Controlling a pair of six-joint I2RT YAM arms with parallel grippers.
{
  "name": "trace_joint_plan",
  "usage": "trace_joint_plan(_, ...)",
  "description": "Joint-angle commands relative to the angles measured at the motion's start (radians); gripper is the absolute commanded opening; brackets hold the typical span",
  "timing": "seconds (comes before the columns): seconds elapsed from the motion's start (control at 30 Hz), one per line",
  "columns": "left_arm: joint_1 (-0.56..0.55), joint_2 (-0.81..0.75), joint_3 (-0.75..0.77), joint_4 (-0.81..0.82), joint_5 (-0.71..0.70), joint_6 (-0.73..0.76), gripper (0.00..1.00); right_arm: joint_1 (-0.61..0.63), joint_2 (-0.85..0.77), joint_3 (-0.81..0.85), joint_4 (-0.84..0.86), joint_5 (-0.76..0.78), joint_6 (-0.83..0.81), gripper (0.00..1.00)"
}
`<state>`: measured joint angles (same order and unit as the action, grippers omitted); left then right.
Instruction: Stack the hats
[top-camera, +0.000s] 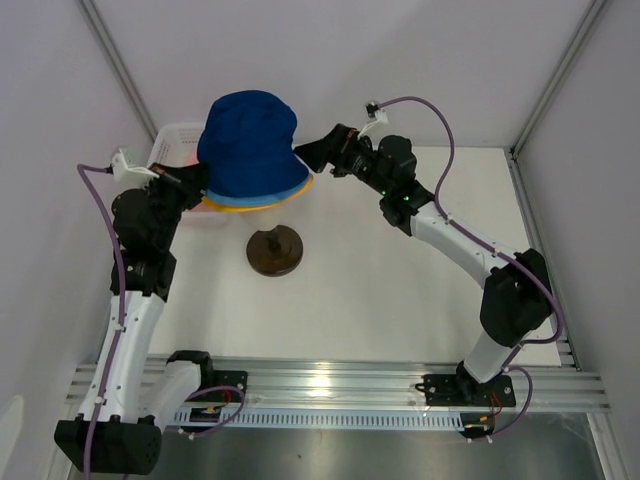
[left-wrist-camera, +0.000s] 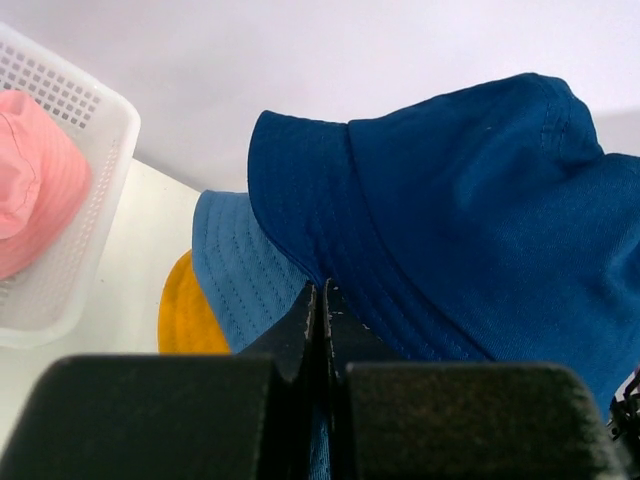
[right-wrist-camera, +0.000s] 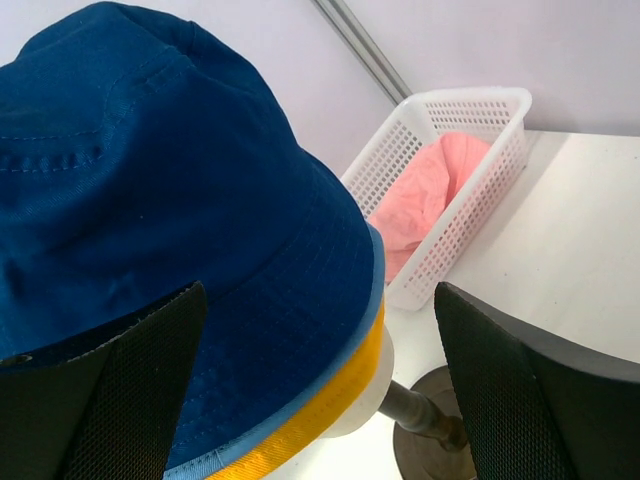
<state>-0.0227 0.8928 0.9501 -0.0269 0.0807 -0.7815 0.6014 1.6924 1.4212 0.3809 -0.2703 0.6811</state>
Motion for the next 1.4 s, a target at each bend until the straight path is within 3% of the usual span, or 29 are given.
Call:
trace_joint_plan(0.0, -0.017, 0.034, -0.048, -0.189, -0.004, 0.096, 0.01, 0.011, -0.003, 0.004, 0.053, 0.005, 0.0, 0.99)
trace_joint_plan(0.23, -0.017, -0.009, -0.077, -0.217, -0.033, 0.113, 0.02, 0.012, -0.007, -0.013, 0.041, 0.026, -0.003, 0.99)
trace_joint_plan(0.33, -0.016, -0.031, -0.065, -0.215, -0.051, 0.126, 0.16, 0.011, -0.016, -0.004, 0.007, 0.031, -0.032, 0.99)
trace_joint_plan(0.53, 0.004, -0.014, 0.109, -0.237, -0.111, 0.18, 0.64, -0.029, -0.065, 0.059, -0.171, 0.066, -0.11, 0.99)
trace_joint_plan(0.67, 0.018, 0.058, 0.234, -0.274, -0.107, 0.186, 0.74, -0.12, -0.132, 0.047, -0.232, 0.036, -0.092, 0.99)
trace_joint_plan(0.73, 0.078, 0.086, 0.291, -0.286, -0.119, 0.179, 0.79, -0.172, -0.166, 0.035, -0.272, 0.028, -0.101, 0.99)
trace_joint_plan(0.87, 0.209, 0.197, 0.335, -0.274, -0.088, 0.113, 0.86, -0.222, -0.238, -0.016, -0.321, 0.055, -0.159, 0.99)
trace_joint_plan(1.07, 0.309, 0.4, 0.39, -0.165, 0.045, 0.06, 0.88, -0.235, -0.272, -0.137, -0.312, 0.118, -0.221, 0.99)
trace_joint_plan(1.37, 0.308, 0.934, 0.754, -0.396, -0.012, 0.188, 0.83, -0.241, -0.238, -0.209, -0.275, 0.209, -0.219, 0.99)
